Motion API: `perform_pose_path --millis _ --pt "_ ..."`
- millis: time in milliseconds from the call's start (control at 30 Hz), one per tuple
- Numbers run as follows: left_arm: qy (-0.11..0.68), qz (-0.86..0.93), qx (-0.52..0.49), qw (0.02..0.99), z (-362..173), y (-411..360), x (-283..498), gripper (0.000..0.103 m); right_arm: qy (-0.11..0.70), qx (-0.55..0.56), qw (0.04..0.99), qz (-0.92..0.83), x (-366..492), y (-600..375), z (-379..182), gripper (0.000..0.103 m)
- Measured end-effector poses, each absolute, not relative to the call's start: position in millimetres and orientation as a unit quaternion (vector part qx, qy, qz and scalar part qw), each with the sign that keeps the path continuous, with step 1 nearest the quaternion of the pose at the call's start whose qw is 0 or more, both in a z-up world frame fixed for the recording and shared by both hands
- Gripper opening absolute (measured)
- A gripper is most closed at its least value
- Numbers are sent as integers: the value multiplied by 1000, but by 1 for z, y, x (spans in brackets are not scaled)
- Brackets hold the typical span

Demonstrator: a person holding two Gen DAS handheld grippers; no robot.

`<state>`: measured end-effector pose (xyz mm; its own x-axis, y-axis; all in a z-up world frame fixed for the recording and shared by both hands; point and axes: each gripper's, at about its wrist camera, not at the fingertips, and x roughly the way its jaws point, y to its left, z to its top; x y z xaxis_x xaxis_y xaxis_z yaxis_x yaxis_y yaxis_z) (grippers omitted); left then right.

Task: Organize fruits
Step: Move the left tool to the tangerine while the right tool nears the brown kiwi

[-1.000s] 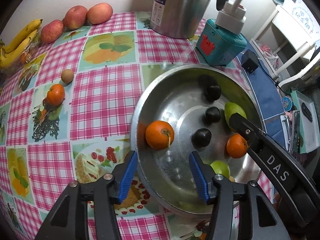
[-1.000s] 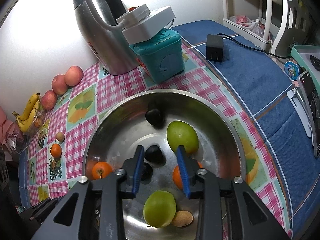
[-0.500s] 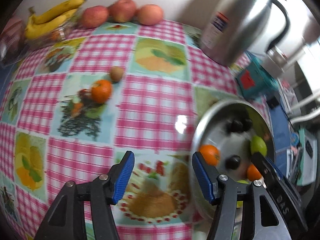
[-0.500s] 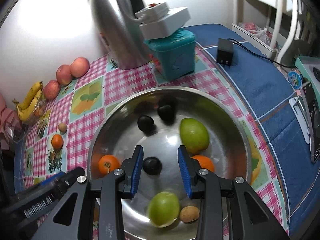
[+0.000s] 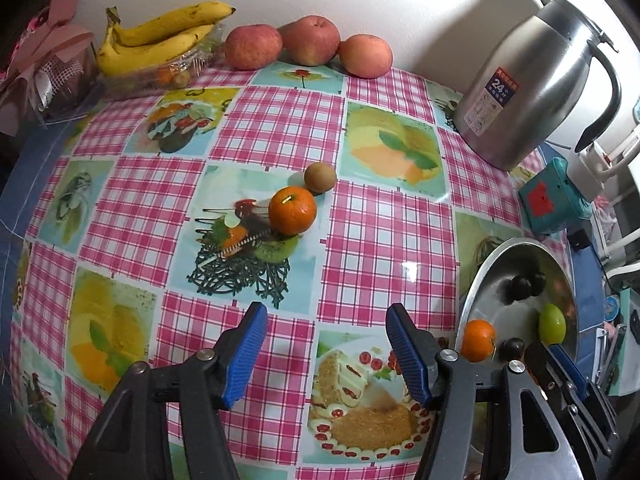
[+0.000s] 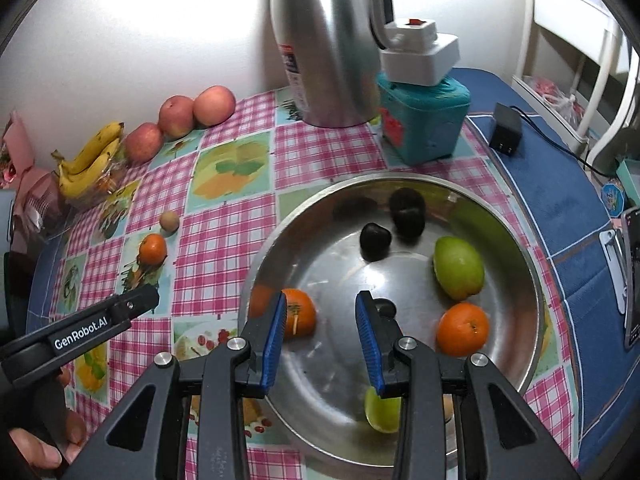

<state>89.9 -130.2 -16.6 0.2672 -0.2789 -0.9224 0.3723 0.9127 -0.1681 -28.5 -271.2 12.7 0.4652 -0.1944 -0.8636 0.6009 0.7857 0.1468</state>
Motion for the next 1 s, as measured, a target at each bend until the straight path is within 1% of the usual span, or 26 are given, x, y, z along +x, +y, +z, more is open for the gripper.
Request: perform_pose_path --millis 67,100,167,200,233,267,300,333,733,800,833,867,1000 --pt "570 -206 42 795 -17 -131 90 66 459 220 826 -240 -28 -270 13 36" --pt "570 -206 43 794 -17 -131 90 70 460 220 826 -240 -28 -270 13 36" --pt "570 -206 47 794 -19 -133 90 81 460 219 825 -242 -28 -270 12 36" --pt "570 -203 51 795 -19 -133 90 92 461 218 825 -243 -28 -270 12 36" --pt "568 -199 56 796 -20 -133 90 102 462 216 824 -246 -27 -271 11 41" --pt "565 -194 62 800 -21 -133 90 103 464 214 823 -249 -27 -271 11 57" --pt "562 -191 66 802 -21 -133 90 103 465 211 821 -254 -26 -272 10 65" --pt "560 -188 70 804 -21 -132 90 103 464 209 821 -259 -27 -272 9 70" --pt "556 -179 69 809 -22 -129 94 103 466 212 817 -265 -27 -274 8 70" --pt "545 -175 70 817 -19 -128 94 103 463 210 819 -265 -27 -275 8 75" --pt "539 -174 71 821 -17 -128 94 103 459 208 821 -268 -28 -275 9 88" --pt "531 -176 71 826 -15 -128 94 103 455 204 822 -276 -28 -275 10 99" --pt "507 -179 73 840 -7 -127 93 103 440 206 826 -285 -32 -279 13 100"
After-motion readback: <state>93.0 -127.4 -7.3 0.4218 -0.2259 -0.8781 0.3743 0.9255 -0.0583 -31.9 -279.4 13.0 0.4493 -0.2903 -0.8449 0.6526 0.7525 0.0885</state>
